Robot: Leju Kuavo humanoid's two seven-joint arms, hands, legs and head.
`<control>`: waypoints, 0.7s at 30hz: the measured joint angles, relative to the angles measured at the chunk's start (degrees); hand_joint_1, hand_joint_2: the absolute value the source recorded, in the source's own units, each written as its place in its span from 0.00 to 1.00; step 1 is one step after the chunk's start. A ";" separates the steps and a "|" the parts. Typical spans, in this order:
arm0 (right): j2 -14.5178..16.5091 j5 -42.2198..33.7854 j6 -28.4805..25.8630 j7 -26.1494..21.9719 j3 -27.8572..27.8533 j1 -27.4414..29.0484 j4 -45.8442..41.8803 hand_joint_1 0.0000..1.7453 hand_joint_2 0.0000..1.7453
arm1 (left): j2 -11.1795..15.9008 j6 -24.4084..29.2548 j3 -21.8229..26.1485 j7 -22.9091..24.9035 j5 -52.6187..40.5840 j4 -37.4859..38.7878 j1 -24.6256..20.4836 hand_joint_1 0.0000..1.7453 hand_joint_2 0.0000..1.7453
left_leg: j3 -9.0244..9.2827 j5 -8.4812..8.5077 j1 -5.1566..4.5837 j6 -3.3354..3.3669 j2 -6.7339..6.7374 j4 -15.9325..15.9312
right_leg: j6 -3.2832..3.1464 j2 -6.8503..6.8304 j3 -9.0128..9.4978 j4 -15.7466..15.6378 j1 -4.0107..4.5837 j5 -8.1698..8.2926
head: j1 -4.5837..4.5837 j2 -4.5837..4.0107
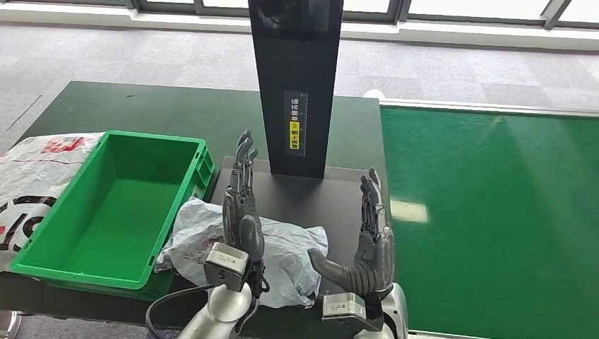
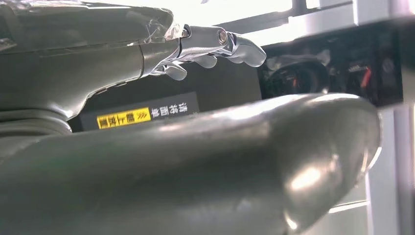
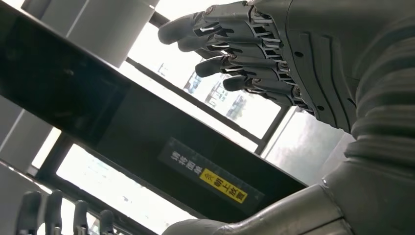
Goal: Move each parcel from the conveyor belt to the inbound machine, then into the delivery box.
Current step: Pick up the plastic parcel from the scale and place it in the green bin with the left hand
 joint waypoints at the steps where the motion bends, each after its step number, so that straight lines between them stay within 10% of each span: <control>1: 0.36 -0.21 -0.04 -0.23 -0.19 1.08 -1.55 0.00 1.00 | 0.16 0.27 0.00 0.82 -1.69 -0.37 0.06 0.00 0.00 | 0.00 -0.01 0.00 -0.01 0.00 0.00 | -0.01 -0.01 -0.01 0.00 0.00 -0.03 | -0.01 0.00; 5: 0.98 -1.80 -0.09 -0.34 -0.64 4.78 -6.37 0.00 1.00 | 0.89 0.51 0.01 2.54 -6.45 -1.71 0.68 0.00 0.00 | 0.00 -0.03 0.00 -0.01 -0.02 -0.01 | -0.03 -0.03 0.01 -0.01 0.00 -0.09 | -0.01 0.00; 9: 1.02 -3.96 -0.09 -0.36 -0.64 7.77 -9.56 0.00 1.00 | 1.48 1.79 0.02 4.12 -12.48 -2.35 2.04 0.00 1.00 | -0.01 -0.03 0.00 -0.01 -0.02 -0.01 | -0.03 -0.03 0.01 -0.01 0.00 -0.10 | -0.01 0.00; 21: -0.40 -14.54 -0.01 -0.38 -0.52 9.15 -13.93 0.00 1.00 | 4.73 -2.34 0.02 14.68 -31.63 0.58 3.66 0.00 1.00 | 0.04 -0.02 0.00 -0.01 -0.03 -0.01 | -0.04 -0.03 0.00 -0.01 0.00 -0.10 | -0.01 0.00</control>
